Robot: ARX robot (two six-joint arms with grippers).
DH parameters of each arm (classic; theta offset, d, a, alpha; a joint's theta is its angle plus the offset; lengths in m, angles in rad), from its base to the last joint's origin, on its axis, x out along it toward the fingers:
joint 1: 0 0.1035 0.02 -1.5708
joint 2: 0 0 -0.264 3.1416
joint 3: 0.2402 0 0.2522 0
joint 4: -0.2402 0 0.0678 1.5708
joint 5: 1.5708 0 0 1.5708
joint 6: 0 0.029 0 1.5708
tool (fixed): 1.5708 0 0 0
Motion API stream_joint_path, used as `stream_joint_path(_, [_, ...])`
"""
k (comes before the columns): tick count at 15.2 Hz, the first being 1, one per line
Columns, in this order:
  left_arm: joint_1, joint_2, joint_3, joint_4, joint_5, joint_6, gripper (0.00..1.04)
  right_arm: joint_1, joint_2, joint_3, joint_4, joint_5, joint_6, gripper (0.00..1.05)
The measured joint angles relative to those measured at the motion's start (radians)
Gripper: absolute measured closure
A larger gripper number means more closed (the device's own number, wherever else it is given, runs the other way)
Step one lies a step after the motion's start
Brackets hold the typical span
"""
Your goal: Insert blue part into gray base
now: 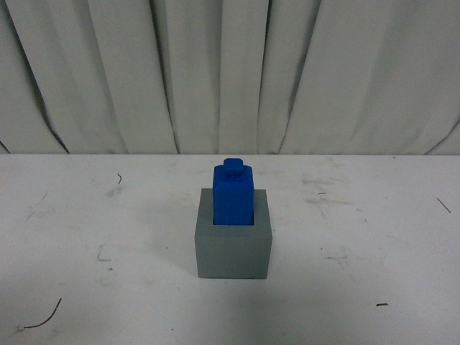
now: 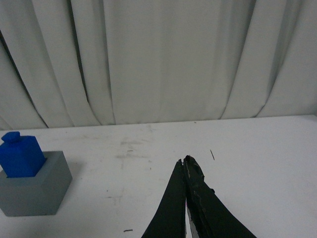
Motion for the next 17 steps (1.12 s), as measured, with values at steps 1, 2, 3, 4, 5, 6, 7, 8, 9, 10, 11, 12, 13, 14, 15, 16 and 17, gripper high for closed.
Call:
stream_joint_path(1, [0.0, 0.0, 0.0, 0.0, 0.0, 0.0, 0.07, 0.0, -0.001, 0.0, 0.004, 0.0, 0.0, 1.03])
stream_joint_path(2, [0.0, 0.0, 0.0, 0.0, 0.0, 0.0, 0.07, 0.0, -0.001, 0.0, 0.002, 0.0, 0.0, 1.03])
stream_joint_path(3, [0.0, 0.0, 0.0, 0.0, 0.0, 0.0, 0.07, 0.0, -0.001, 0.0, 0.001, 0.0, 0.0, 1.03])
stream_joint_path(4, [0.0, 0.0, 0.0, 0.0, 0.0, 0.0, 0.07, 0.0, -0.001, 0.0, 0.001, 0.0, 0.0, 1.03])
stream_joint_path(5, [0.0, 0.0, 0.0, 0.0, 0.0, 0.0, 0.07, 0.0, -0.001, 0.0, 0.002, 0.0, 0.0, 1.03])
stream_joint_path(6, [0.0, 0.0, 0.0, 0.0, 0.0, 0.0, 0.07, 0.0, -0.001, 0.0, 0.002, 0.0, 0.0, 1.03])
stream_joint_path(7, [0.0, 0.0, 0.0, 0.0, 0.0, 0.0, 0.07, 0.0, -0.001, 0.0, 0.002, 0.0, 0.0, 1.03])
stream_joint_path(8, [0.0, 0.0, 0.0, 0.0, 0.0, 0.0, 0.07, 0.0, -0.001, 0.0, 0.002, 0.0, 0.0, 1.03])
stream_joint_path(9, [0.0, 0.0, 0.0, 0.0, 0.0, 0.0, 0.07, 0.0, -0.001, 0.0, 0.002, 0.0, 0.0, 1.03])
stream_joint_path(10, [0.0, 0.0, 0.0, 0.0, 0.0, 0.0, 0.07, 0.0, -0.001, 0.0, 0.002, 0.0, 0.0, 1.03])
stream_joint_path(11, [0.0, 0.0, 0.0, 0.0, 0.0, 0.0, 0.07, 0.0, -0.001, 0.0, 0.002, 0.0, -0.001, 1.01])
stream_joint_path(12, [0.0, 0.0, 0.0, 0.0, 0.0, 0.0, 0.07, 0.0, -0.001, 0.0, 0.002, 0.0, 0.0, 0.76])
stream_joint_path(13, [0.0, 0.0, 0.0, 0.0, 0.0, 0.0, 0.07, 0.0, -0.001, 0.0, 0.002, 0.0, 0.0, 0.4])
stream_joint_path(14, [0.0, 0.0, 0.0, 0.0, 0.0, 0.0, 0.07, 0.0, -0.001, 0.0, 0.002, 0.0, 0.0, 0.05])
stream_joint_path(15, [0.0, 0.0, 0.0, 0.0, 0.0, 0.0, 0.07, 0.0, -0.001, 0.0, 0.002, 0.0, 0.0, 0.06])
stream_joint_path(16, [0.0, 0.0, 0.0, 0.0, 0.0, 0.0, 0.07, 0.0, -0.001, 0.0, 0.002, 0.0, 0.0, 0.06])
stream_joint_path(17, [0.0, 0.0, 0.0, 0.0, 0.0, 0.0, 0.07, 0.0, -0.001, 0.0, 0.002, 0.0, 0.0, 0.06])
